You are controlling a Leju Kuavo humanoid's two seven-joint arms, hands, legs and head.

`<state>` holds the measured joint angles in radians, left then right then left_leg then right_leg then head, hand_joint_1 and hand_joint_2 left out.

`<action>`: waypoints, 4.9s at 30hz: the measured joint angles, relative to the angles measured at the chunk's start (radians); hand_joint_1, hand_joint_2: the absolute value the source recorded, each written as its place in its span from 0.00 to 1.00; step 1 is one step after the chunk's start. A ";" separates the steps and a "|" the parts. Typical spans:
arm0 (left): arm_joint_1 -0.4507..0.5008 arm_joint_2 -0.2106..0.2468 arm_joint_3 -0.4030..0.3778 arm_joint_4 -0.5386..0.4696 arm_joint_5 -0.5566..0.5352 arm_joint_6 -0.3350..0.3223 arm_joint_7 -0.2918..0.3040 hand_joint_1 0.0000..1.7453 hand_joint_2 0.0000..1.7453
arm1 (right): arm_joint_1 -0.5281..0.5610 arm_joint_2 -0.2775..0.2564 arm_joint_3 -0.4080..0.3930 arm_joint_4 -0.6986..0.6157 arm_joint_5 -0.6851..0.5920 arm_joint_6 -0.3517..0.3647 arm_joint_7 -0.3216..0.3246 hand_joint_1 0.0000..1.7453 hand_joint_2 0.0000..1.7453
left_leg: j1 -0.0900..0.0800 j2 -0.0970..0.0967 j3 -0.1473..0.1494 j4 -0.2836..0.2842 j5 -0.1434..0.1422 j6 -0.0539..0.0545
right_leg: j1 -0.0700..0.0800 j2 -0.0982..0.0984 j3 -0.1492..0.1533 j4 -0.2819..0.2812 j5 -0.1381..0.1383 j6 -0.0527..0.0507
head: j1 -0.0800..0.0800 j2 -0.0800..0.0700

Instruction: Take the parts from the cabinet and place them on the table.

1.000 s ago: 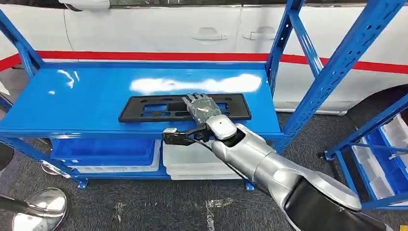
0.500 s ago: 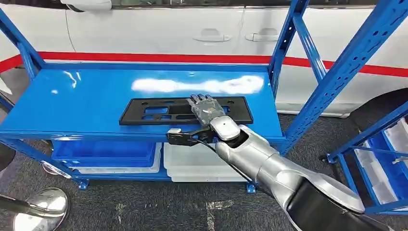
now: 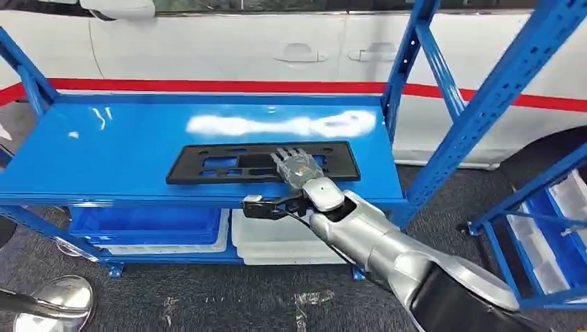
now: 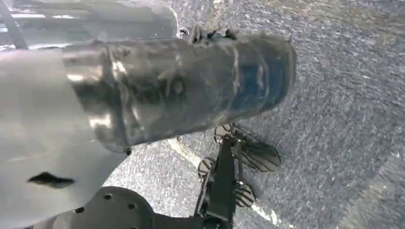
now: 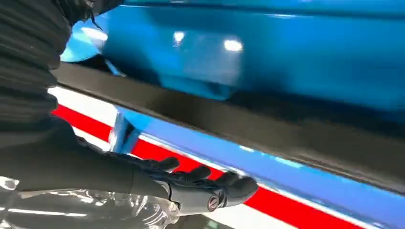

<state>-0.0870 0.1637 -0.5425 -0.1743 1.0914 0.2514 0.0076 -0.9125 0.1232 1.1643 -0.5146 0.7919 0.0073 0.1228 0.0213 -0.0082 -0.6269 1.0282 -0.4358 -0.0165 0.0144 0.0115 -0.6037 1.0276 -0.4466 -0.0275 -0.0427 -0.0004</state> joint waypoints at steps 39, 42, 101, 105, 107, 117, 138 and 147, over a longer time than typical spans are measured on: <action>0.003 0.015 0.000 -0.001 0.021 -0.018 -0.043 0.00 1.00 | -0.020 -0.015 0.000 -0.056 0.092 -0.301 -0.004 1.00 1.00 | -0.006 -0.002 0.052 -0.053 0.005 0.002 | -0.006 -0.003 0.010 -0.042 0.039 -0.010 | 0.004 0.000; 0.003 0.015 -0.001 -0.001 0.010 -0.034 -0.057 0.00 1.00 | -0.041 -0.033 -0.001 -0.151 0.195 -0.299 0.022 1.00 1.00 | -0.008 -0.002 0.052 -0.052 0.004 0.005 | -0.007 -0.003 0.009 -0.042 0.039 -0.009 | 0.004 0.000; 0.004 0.001 -0.068 -0.001 0.033 -0.040 -0.050 0.00 1.00 | -0.102 -0.082 0.013 -0.812 0.242 -0.035 -0.090 1.00 1.00 | -0.006 0.000 0.049 -0.053 0.003 0.006 | -0.007 -0.001 0.003 -0.039 0.037 0.001 | 0.004 0.000; 0.004 0.001 -0.070 -0.001 0.033 -0.041 -0.050 0.00 1.00 | -0.095 -0.087 0.013 -0.818 0.246 -0.035 -0.093 1.00 1.00 | -0.006 0.000 0.049 -0.053 0.003 0.006 | -0.007 -0.001 0.003 -0.039 0.037 0.001 | 0.004 0.000; 0.004 0.001 -0.070 -0.001 0.032 -0.041 -0.048 0.00 1.00 | -0.094 -0.090 0.013 -0.821 0.247 -0.035 -0.093 1.00 1.00 | -0.006 0.000 0.049 -0.053 0.003 0.006 | -0.007 -0.001 0.003 -0.039 0.037 0.001 | 0.004 0.000; 0.003 0.001 -0.073 -0.001 0.029 -0.040 -0.045 0.00 1.00 | -0.090 -0.094 0.013 -0.824 0.259 -0.035 -0.092 1.00 1.00 | -0.005 0.000 0.050 -0.053 0.003 0.006 | -0.007 -0.001 0.003 -0.039 0.037 0.001 | 0.004 0.000; 0.002 0.003 -0.097 -0.001 0.015 -0.024 -0.044 0.00 1.00 | -0.080 -0.096 0.013 -0.826 0.277 -0.033 -0.084 1.00 1.00 | -0.012 0.000 0.044 -0.038 0.001 0.021 | -0.015 -0.001 0.004 -0.039 0.041 0.021 | 0.003 0.000; -0.001 0.002 -0.098 -0.001 0.015 -0.024 -0.040 0.00 1.00 | -0.071 -0.100 0.013 -0.829 0.280 -0.030 -0.084 1.00 1.00 | 0.000 0.006 0.027 -0.044 0.022 0.036 | -0.021 -0.005 -0.097 0.245 -0.101 0.038 | 0.007 0.000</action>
<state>-0.0881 0.1659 -0.6405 -0.1751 1.1067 0.2270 -0.0325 -0.9834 0.0233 1.1776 -1.3436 1.0716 -0.0229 0.0389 0.0211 -0.0021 -0.6001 0.9838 -0.4137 0.0191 -0.0066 0.0060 -0.7003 1.2729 -0.5475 0.0107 -0.0359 -0.0008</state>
